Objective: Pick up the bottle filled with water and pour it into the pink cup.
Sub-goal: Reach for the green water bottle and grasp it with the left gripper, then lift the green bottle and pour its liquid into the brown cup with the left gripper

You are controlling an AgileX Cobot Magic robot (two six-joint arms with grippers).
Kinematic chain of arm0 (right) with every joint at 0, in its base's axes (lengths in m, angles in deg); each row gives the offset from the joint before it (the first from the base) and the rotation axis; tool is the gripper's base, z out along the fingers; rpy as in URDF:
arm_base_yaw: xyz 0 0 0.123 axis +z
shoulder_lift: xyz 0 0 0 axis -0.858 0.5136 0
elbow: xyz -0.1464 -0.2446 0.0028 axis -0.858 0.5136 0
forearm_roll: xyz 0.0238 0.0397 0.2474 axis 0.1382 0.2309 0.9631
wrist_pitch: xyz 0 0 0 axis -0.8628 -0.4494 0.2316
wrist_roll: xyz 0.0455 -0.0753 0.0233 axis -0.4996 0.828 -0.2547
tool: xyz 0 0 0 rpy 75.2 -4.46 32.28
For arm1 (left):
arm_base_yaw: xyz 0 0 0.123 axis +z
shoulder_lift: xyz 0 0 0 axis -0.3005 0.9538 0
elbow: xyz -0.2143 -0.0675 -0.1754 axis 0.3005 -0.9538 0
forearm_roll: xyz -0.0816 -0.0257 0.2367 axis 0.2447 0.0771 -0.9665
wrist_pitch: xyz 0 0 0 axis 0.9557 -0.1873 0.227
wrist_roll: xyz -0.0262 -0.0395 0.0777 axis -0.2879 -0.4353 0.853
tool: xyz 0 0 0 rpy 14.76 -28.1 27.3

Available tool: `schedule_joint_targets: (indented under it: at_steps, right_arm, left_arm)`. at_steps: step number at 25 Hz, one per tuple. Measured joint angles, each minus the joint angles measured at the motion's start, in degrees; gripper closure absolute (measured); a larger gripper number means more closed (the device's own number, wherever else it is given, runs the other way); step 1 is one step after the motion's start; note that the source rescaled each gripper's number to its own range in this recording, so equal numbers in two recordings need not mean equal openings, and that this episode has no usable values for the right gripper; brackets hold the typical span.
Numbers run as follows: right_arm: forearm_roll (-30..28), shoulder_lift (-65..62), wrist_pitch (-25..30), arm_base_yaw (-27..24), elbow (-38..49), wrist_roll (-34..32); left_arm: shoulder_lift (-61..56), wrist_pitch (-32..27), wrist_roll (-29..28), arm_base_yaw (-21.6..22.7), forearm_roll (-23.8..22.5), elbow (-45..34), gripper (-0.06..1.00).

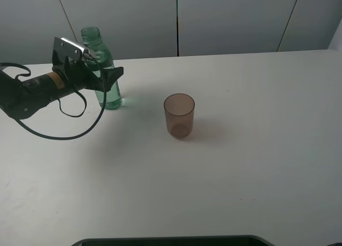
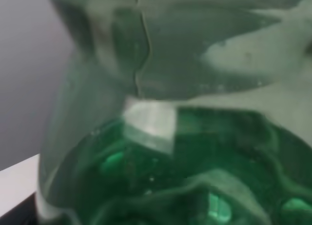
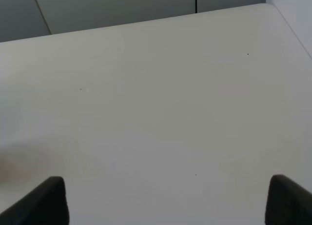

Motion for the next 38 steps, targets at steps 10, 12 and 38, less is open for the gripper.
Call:
schedule_joint_targets:
  at_steps: [10,12,38]
  right_arm:
    - [0.00,0.00,0.00,0.00,0.00,0.00]
    - [0.00,0.00,0.00,0.00,0.00,0.00]
    - [0.00,0.00,0.00,0.00,0.00,0.00]
  left_arm:
    - [0.00,-0.22,-0.64,-0.14,-0.33,0.00,0.22]
    - [0.00,-0.22,-0.93,-0.26,-0.60,0.00,0.94]
    - [0.23,0.84,-3.23,-0.26,-0.63,0.00,0.92]
